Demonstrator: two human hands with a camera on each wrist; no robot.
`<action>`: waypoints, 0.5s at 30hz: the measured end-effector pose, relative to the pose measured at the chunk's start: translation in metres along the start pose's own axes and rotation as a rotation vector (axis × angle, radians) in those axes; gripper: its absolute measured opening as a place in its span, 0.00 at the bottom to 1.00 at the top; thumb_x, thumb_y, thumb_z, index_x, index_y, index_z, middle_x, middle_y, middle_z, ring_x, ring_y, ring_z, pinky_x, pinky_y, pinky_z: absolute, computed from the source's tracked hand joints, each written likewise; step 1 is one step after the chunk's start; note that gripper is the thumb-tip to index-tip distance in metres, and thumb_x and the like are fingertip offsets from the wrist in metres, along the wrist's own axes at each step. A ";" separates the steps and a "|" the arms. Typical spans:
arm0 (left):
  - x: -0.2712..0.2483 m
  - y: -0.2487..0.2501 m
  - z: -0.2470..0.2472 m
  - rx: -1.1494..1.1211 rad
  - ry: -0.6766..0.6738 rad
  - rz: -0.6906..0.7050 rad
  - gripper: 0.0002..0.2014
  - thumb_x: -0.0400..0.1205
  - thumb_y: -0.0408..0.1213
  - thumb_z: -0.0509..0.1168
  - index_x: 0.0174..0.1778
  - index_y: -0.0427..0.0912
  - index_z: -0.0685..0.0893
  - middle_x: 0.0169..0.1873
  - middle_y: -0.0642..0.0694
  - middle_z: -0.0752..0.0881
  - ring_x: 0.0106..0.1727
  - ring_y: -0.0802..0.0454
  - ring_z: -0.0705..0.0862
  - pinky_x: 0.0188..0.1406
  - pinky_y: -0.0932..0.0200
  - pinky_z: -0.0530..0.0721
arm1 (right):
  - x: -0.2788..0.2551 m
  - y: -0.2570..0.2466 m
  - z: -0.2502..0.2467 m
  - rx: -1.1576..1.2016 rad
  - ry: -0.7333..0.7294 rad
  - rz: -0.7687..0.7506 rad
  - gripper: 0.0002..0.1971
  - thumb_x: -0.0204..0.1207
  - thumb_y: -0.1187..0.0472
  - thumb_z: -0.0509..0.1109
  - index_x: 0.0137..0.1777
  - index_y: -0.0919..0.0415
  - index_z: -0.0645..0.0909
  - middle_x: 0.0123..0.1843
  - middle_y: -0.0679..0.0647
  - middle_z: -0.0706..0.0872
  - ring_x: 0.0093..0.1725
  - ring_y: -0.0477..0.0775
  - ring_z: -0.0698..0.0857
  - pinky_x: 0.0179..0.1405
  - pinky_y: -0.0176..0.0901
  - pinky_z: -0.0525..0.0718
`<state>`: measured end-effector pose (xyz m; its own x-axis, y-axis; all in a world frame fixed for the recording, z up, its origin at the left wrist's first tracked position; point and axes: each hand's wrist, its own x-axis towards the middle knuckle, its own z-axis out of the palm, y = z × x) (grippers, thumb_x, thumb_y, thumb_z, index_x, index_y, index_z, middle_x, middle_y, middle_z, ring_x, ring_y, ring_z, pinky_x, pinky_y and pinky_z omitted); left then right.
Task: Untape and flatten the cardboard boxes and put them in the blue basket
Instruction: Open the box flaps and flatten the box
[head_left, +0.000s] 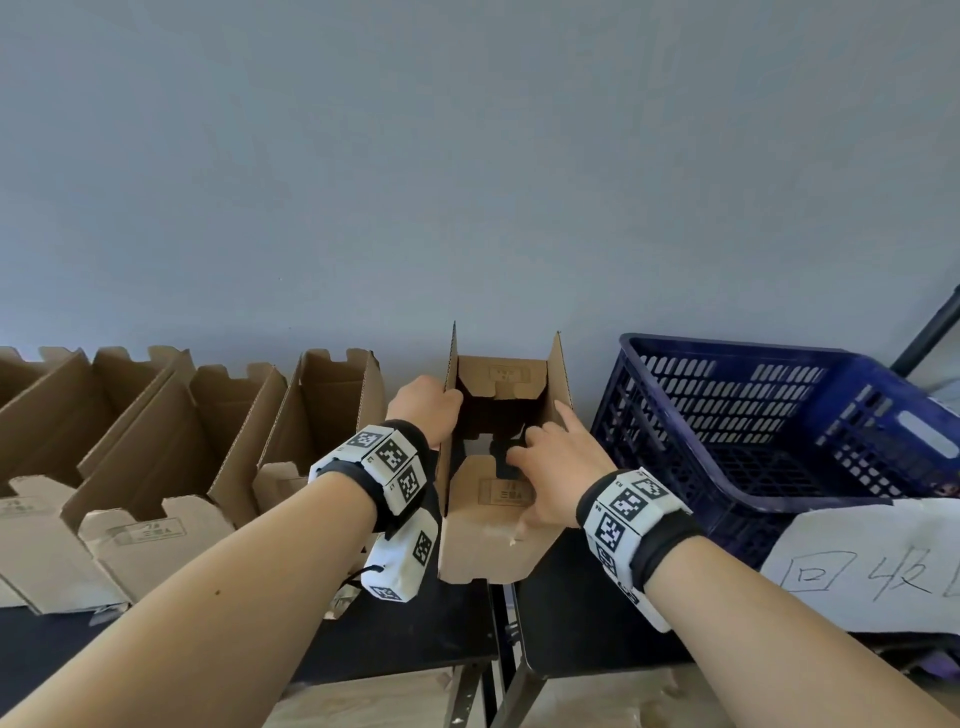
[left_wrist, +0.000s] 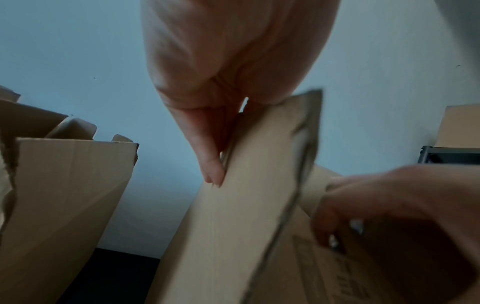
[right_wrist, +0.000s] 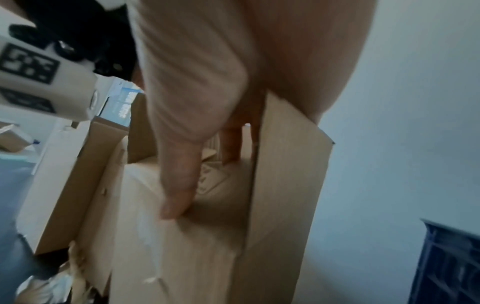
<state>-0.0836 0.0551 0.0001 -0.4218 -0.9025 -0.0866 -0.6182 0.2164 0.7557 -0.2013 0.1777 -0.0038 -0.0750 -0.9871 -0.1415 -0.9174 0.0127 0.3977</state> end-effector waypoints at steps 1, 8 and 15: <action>0.000 0.000 -0.001 -0.016 0.004 -0.007 0.13 0.85 0.37 0.53 0.38 0.35 0.76 0.30 0.43 0.77 0.33 0.48 0.79 0.31 0.60 0.78 | -0.001 0.000 0.001 0.050 0.078 0.007 0.27 0.68 0.41 0.73 0.63 0.54 0.79 0.57 0.53 0.81 0.63 0.57 0.77 0.81 0.58 0.51; 0.000 -0.001 -0.012 -0.271 -0.016 -0.124 0.10 0.85 0.33 0.52 0.53 0.34 0.76 0.46 0.35 0.82 0.50 0.37 0.86 0.43 0.46 0.89 | -0.012 0.000 0.005 0.116 0.340 0.002 0.10 0.58 0.63 0.80 0.33 0.53 0.80 0.33 0.48 0.81 0.37 0.53 0.82 0.47 0.45 0.76; -0.004 0.003 -0.003 -0.218 -0.043 -0.104 0.09 0.85 0.33 0.53 0.48 0.34 0.76 0.45 0.35 0.82 0.46 0.38 0.86 0.48 0.44 0.89 | -0.014 0.005 -0.002 0.321 0.320 0.293 0.30 0.75 0.31 0.57 0.33 0.56 0.85 0.40 0.49 0.78 0.53 0.53 0.76 0.55 0.46 0.75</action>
<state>-0.0822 0.0583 0.0047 -0.3942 -0.8981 -0.1948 -0.5040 0.0340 0.8630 -0.2037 0.1911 0.0022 -0.2686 -0.9336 0.2372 -0.9532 0.2931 0.0745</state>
